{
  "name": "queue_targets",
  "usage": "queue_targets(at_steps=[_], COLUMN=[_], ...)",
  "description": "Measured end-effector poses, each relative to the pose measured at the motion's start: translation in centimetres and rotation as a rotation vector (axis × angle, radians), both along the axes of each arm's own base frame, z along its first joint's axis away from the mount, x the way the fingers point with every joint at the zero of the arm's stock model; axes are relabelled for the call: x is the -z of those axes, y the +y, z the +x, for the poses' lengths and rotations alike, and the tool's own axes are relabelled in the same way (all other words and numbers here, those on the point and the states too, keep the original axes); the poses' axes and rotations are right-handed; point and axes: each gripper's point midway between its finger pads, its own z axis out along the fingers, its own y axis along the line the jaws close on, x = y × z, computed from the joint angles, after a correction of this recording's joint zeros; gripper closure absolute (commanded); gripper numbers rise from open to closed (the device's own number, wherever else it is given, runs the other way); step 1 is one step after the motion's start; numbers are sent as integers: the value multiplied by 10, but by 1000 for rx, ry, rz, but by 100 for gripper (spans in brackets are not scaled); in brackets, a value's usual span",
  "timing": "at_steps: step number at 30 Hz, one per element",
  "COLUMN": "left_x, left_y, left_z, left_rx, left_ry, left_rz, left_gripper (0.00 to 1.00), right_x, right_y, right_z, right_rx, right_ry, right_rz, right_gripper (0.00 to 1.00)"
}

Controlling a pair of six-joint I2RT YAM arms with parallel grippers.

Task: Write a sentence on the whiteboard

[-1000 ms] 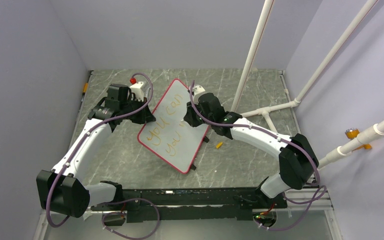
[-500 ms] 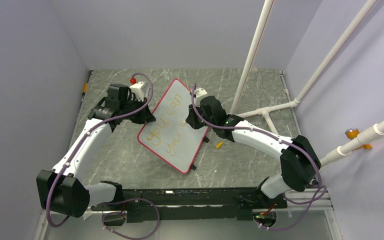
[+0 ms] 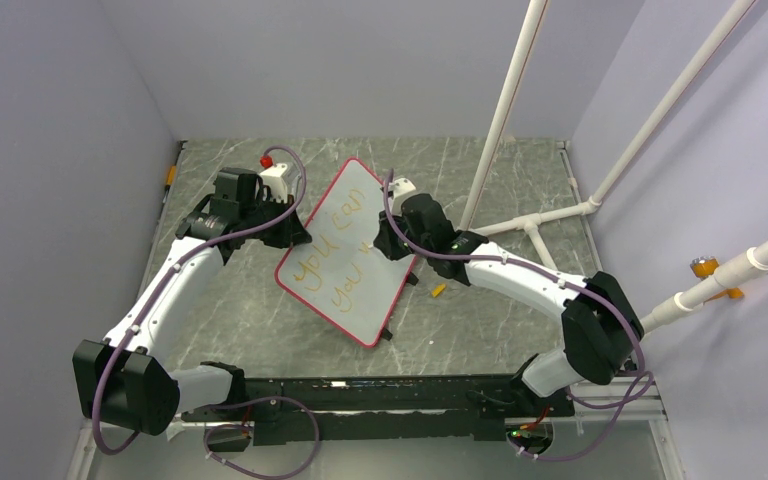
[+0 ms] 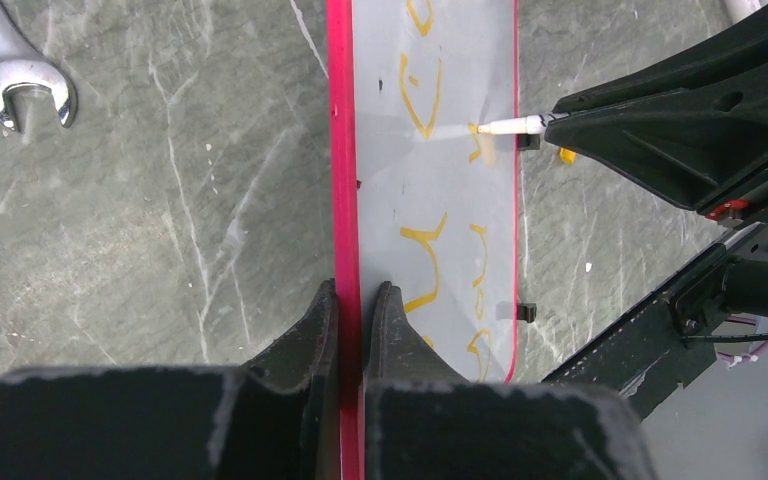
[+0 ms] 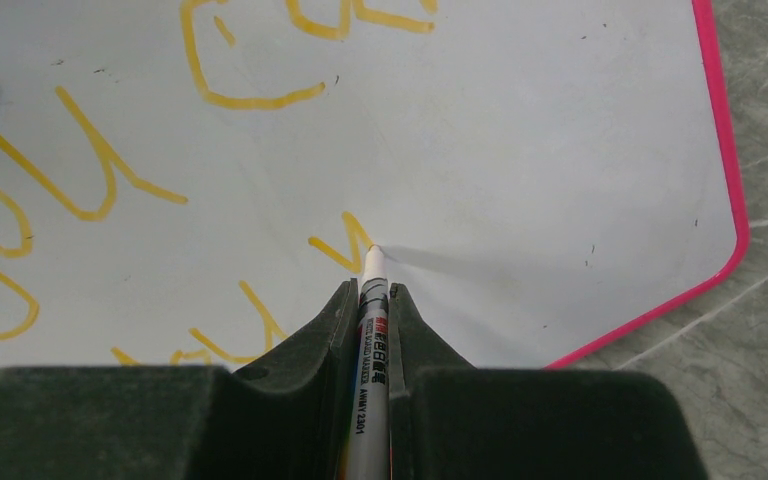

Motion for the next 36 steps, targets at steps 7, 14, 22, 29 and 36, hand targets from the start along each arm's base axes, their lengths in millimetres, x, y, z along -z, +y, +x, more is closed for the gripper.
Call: queue_targets(at_steps=[7,14,22,29,36], left_x=[0,-1,-1,-1,-1], left_y=[0,-1,-1,-1,-2], left_z=[0,0,0,0,1], left_rx=[1,2,3,4,4], left_ry=[-2,-3,-5,-5,-6], left_rz=[-1,-1,-2,-2,-2], left_gripper=[100,100,100,100,100], right_x=[-4,-11,-21,-37,-56], right_y=[2,7,11,10,4], right_z=[3,9,13,14,16], right_rx=[-6,-7,-10,-6,20], right_ry=[3,-3,-18,-43,-82], right_rz=[-15,-15,-9,12,32], right_gripper=[100,100,100,100,100])
